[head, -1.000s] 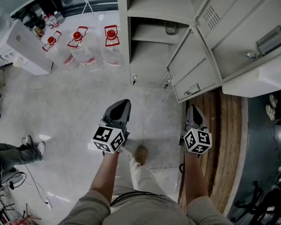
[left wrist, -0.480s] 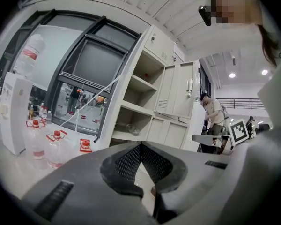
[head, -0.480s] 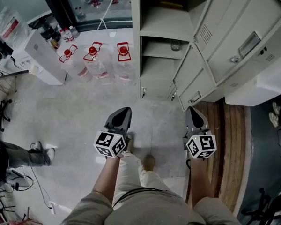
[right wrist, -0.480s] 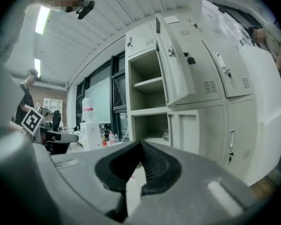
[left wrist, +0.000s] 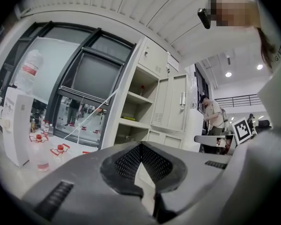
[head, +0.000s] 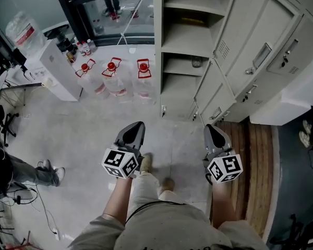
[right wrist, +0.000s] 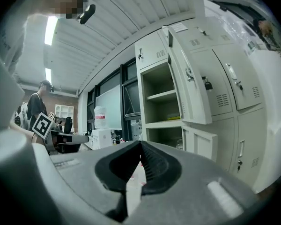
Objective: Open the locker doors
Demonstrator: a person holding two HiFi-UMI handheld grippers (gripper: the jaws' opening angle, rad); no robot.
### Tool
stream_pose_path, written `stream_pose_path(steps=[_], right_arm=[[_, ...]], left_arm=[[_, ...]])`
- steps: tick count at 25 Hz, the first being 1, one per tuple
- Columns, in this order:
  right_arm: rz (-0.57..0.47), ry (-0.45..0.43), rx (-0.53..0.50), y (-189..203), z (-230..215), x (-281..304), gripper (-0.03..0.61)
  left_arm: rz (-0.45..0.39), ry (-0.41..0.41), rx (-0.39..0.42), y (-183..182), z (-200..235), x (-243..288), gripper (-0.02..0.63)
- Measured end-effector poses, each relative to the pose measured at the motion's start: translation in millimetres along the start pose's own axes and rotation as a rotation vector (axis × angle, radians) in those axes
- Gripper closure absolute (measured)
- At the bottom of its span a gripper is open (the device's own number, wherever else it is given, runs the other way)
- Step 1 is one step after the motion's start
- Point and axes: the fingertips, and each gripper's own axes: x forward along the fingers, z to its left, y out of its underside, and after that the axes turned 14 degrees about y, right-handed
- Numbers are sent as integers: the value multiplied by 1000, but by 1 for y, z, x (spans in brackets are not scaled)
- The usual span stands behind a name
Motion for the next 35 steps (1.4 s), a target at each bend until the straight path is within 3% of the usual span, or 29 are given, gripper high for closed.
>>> stream_pose_path(steps=[16, 35], right_arm=[[-60, -128, 0, -52, 46, -25, 577], [-59, -119, 52, -56, 41, -34, 577]], left_arm=[[-66, -12, 82, -53, -28, -29, 615], [-67, 8, 100, -66, -42, -25, 615]])
